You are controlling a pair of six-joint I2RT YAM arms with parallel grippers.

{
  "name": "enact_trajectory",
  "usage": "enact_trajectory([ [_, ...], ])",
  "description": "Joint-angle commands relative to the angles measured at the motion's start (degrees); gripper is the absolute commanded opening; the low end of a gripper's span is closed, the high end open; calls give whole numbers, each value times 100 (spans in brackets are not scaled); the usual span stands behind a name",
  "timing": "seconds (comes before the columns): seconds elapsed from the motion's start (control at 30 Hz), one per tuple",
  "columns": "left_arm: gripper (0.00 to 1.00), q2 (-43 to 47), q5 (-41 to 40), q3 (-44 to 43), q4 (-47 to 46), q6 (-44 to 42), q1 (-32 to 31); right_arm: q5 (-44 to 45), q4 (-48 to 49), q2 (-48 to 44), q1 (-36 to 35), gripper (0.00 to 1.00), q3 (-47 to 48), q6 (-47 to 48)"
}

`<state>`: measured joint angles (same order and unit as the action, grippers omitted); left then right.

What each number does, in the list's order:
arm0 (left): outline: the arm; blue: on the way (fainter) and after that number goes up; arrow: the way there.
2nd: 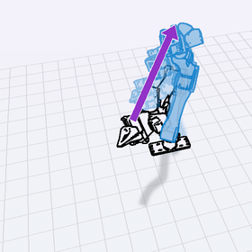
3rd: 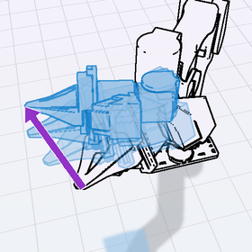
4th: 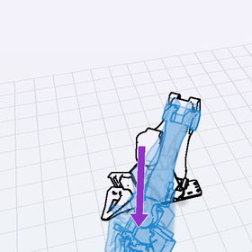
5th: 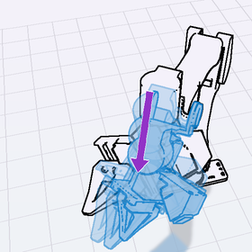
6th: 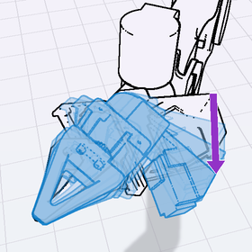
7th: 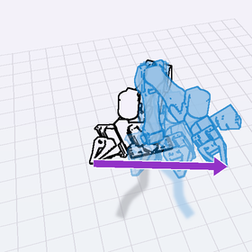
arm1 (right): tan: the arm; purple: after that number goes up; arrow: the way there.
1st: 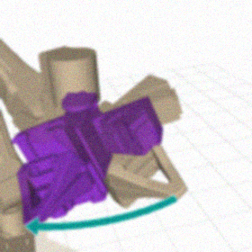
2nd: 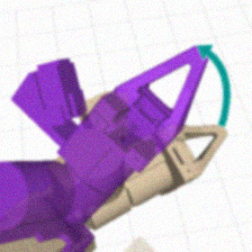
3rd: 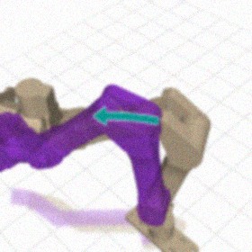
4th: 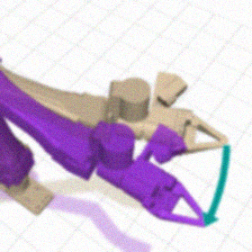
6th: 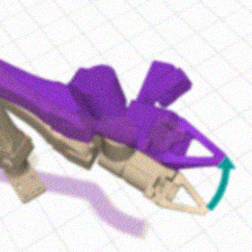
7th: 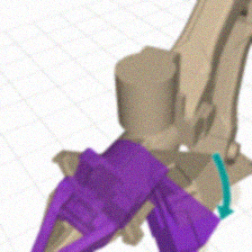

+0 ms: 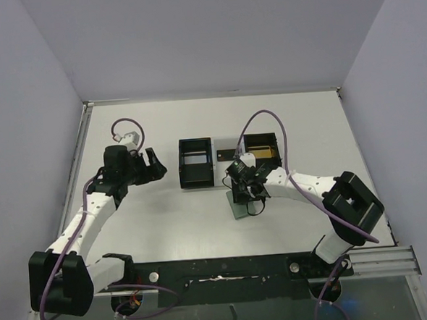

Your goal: Take the credit cards out of the card holder

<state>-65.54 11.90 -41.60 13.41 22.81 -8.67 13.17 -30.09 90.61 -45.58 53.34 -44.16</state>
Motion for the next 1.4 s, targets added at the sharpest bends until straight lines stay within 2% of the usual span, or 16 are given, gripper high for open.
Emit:
enact_trajectory([
  [0.0,75,76,-73,-305,231,8,-642,423,-464,165,-82,38,-6,-166],
  [0.07,74,165,-238,-199,113,350,-1151,391,-323,195,-75,31,-82,-155],
  [0.2,72,379,-925,194,-544,1035,-2262,370,-296,248,-74,10,-83,-300],
  [0.33,68,266,-1151,589,-1099,1826,-2895,216,-29,18,-57,5,-158,-331],
  [0.5,65,229,-1324,968,-1725,2580,-3385,-518,909,-381,30,0,-357,-454],
  [0.67,65,-100,-1349,1329,-2256,3122,-3615,-1077,1277,-645,101,0,-672,-965],
  [0.93,61,-1029,-1239,989,-2281,3227,-3922,-1846,2401,-972,270,0,-1473,-1714],
  [1.17,56,-1421,-1120,843,-2431,3140,-4000,-2098,2202,-1213,606,1,-1510,-1471],
  [1.27,55,-1511,-1132,721,-2279,3005,-3995,-2109,2050,-1386,727,4,-1454,-1350],
  [1.37,55,-1470,-1226,665,-2141,2907,-3999,-1642,1535,-1495,743,11,-1261,-1200],
])
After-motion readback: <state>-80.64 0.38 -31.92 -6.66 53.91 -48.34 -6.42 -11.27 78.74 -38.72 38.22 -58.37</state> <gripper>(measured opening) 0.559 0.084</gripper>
